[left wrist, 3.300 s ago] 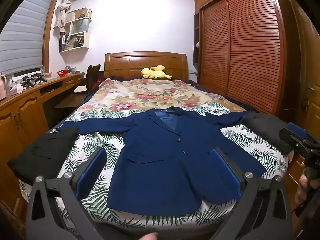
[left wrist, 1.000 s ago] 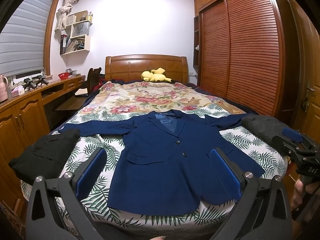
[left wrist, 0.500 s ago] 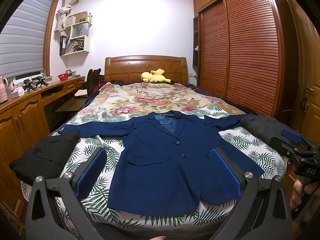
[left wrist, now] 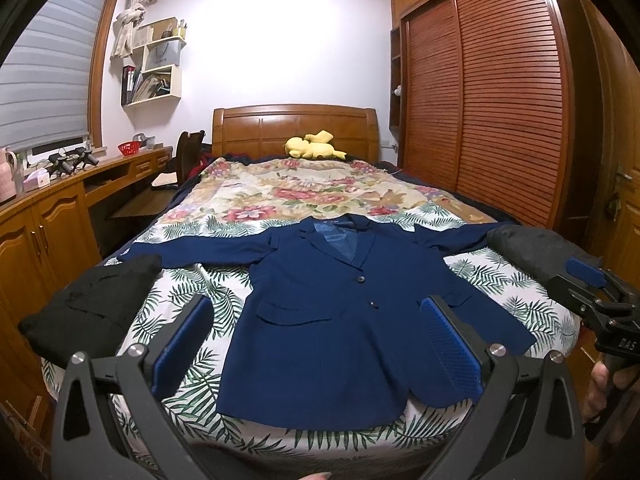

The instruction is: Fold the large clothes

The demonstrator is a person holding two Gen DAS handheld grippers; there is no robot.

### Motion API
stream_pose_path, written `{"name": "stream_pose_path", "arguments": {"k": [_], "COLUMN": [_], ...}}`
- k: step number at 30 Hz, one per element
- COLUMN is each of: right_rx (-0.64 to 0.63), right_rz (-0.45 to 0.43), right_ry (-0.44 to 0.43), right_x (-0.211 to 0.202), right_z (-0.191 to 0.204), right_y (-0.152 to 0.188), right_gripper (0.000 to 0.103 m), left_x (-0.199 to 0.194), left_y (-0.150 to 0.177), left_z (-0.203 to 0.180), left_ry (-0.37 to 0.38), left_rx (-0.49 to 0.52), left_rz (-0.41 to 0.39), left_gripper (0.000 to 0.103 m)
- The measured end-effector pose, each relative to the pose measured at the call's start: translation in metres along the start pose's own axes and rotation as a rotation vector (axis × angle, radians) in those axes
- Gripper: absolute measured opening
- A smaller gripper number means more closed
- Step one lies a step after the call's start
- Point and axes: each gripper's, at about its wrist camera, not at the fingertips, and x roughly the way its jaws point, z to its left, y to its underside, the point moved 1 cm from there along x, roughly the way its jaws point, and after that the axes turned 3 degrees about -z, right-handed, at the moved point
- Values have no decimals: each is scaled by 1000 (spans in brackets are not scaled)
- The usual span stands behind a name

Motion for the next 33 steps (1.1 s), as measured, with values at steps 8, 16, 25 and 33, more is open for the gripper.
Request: {"name": "stream_pose_path", "arguments": {"k": [8,16,25,33], "right_rx": [-31,-66,-114,-132], "right_rz": [34,59,65,72], "right_ry": [-42,-80,-143,-228], "right_x": [28,69,129,177], "right_z": [3,2,10,21], "right_y": [11,10,0,-6], "right_gripper": [103,103,103,103], "left_x": [34,61,90,112], "left_y": [17,23,24,36], "left_z": [21,38,55,68], "left_ry": [-43,-54,-92,-122], "left_rx": [-17,-43,-34,-58], "left_rz": [65,109,138,180], "left_gripper": [103,103,103,103]}}
